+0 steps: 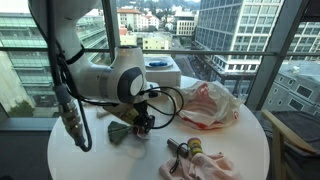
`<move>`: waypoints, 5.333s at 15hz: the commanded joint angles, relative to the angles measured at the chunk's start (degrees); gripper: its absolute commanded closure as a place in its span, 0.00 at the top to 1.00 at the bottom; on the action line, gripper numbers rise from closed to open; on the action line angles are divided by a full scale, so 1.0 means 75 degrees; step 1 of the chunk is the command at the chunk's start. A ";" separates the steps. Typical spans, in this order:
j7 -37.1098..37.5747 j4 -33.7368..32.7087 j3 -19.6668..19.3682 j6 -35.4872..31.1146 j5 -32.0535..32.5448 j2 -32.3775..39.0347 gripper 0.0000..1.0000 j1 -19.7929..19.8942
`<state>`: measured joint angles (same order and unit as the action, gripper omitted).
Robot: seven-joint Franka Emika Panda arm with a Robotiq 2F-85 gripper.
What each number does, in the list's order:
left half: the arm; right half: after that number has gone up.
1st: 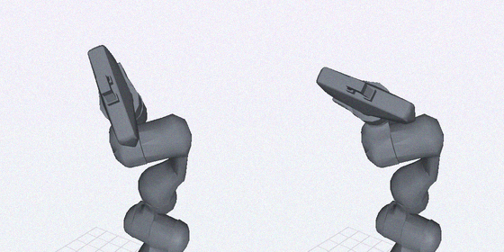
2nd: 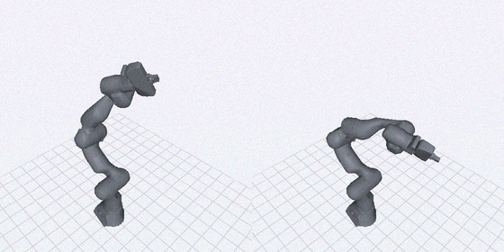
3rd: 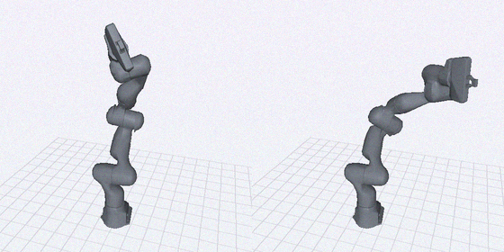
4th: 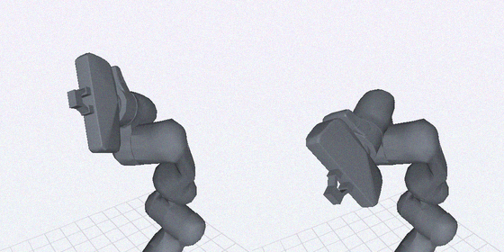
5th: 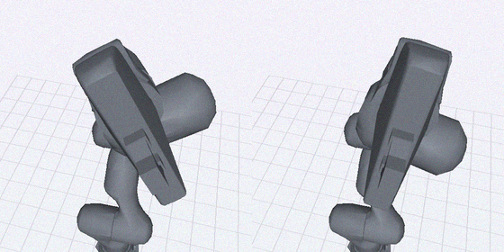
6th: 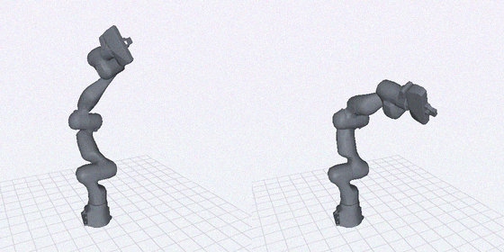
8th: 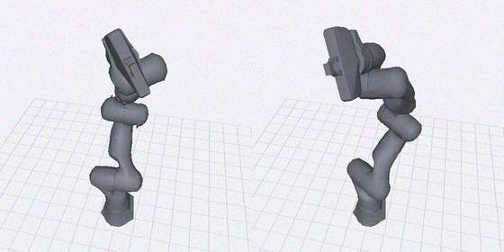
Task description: Put the turnip plushie, the yellow container, the brown object and the peach shirt in the plastic
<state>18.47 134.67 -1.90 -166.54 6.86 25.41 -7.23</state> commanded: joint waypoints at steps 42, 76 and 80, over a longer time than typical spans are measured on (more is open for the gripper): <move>0.2145 -0.3054 -0.2152 0.3264 0.3612 -0.0551 1.00 -0.0935; -0.2886 -0.1404 -0.1048 0.0904 0.1429 0.0694 0.73 0.1969; -0.3011 -0.1271 -0.0983 0.1167 0.1246 0.0384 0.45 0.1888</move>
<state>-2.10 125.06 -10.14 -159.17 18.34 30.19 7.12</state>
